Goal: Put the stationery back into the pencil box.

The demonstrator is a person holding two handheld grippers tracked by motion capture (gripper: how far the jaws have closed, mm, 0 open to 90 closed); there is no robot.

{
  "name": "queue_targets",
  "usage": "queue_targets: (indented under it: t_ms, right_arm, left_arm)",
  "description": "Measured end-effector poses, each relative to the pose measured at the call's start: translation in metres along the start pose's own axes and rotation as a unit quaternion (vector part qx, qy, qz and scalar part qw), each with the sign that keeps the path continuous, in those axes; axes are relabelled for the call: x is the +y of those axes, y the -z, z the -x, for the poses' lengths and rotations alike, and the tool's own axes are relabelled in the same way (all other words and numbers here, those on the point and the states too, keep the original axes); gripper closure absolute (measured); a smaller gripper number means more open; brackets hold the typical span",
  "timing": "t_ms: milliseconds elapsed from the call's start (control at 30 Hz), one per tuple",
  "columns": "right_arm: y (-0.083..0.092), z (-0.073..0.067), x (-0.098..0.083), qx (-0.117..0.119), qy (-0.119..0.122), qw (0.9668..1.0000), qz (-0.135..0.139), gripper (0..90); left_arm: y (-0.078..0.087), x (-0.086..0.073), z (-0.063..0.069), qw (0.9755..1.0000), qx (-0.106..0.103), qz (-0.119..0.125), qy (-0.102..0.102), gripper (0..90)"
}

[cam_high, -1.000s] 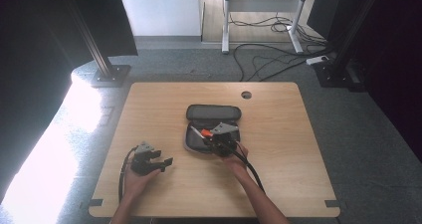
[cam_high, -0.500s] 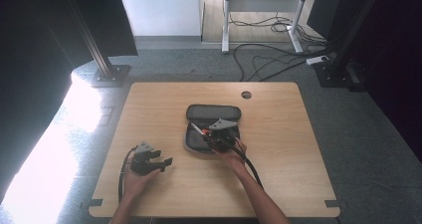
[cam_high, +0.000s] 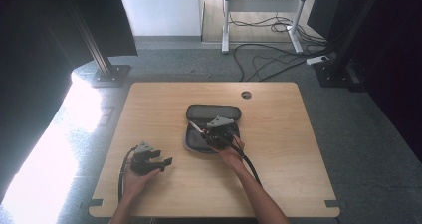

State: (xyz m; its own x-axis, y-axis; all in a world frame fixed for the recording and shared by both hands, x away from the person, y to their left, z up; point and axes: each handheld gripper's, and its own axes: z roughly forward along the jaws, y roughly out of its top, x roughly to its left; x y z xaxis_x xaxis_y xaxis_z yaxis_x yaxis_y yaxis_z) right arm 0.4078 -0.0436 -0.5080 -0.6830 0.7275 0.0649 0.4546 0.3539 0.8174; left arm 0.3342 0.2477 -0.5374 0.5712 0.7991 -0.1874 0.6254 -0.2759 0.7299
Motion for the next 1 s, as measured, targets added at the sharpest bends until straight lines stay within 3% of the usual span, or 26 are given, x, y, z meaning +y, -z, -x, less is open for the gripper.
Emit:
queue_targets:
  t_ms: [467,1000]
  right_arm:
    - [-0.013,0.006,-0.005,-0.003,0.004,0.9997,-0.023,78.5]
    - [-0.020,0.003,-0.010,0.009,0.009,0.9992,-0.038,77.9]
  left_arm:
    - [-0.001,0.000,-0.001,1.0000,-0.001,-0.001,0.000,33.6]
    - [-0.001,0.000,-0.001,1.0000,-0.001,-0.002,0.001,33.6]
